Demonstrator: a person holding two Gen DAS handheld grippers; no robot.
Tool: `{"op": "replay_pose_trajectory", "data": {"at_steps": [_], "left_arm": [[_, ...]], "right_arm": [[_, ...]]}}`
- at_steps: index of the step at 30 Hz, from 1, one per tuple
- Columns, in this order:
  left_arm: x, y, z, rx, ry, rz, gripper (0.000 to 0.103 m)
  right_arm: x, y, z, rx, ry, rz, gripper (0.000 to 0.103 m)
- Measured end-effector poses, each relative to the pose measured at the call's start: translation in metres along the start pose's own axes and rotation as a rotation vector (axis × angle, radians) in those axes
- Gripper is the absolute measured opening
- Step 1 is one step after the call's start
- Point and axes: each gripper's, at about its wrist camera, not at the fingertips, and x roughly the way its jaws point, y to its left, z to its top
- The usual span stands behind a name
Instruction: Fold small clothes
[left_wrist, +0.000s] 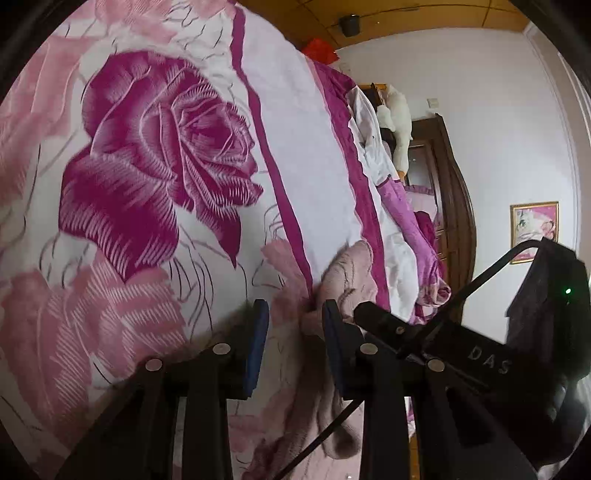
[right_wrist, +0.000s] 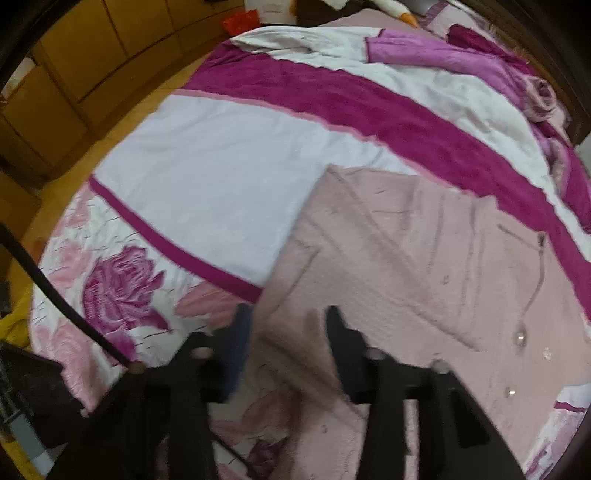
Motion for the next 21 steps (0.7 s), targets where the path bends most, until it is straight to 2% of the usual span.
{"op": "replay_pose_trajectory", "data": {"at_steps": [1,5,10,16,17,19,21], "left_arm": [[0.0,0.0,-0.001,-0.002,0.003,-0.004,0.007],[0.0,-0.004,-0.005,-0.004,0.007,-0.014,0.004],[-0.002,-0.007,-0.007,-0.002,0.013,-0.036,0.004],[-0.007,-0.013,-0.011,0.016,0.002,-0.044,0.004],[-0.007,-0.014,-0.012,0.02,0.004,-0.048,0.004],[-0.01,-0.018,-0.013,0.04,0.006,-0.073,0.004],[-0.011,-0.027,-0.016,0.093,0.002,-0.09,0.004]], "right_arm": [[0.002,-0.001,-0.001,0.005,0.006,0.012,0.026],[0.01,0.001,-0.006,-0.02,0.011,0.02,0.026],[0.005,-0.004,-0.009,-0.06,-0.061,0.06,0.026],[0.022,-0.016,-0.014,-0.048,-0.032,0.12,0.025],[0.02,-0.014,-0.016,-0.074,-0.055,0.102,0.009],[0.014,-0.016,-0.019,-0.078,-0.104,0.103,0.006],[0.001,-0.026,-0.021,-0.039,-0.161,0.159,0.005]]}}
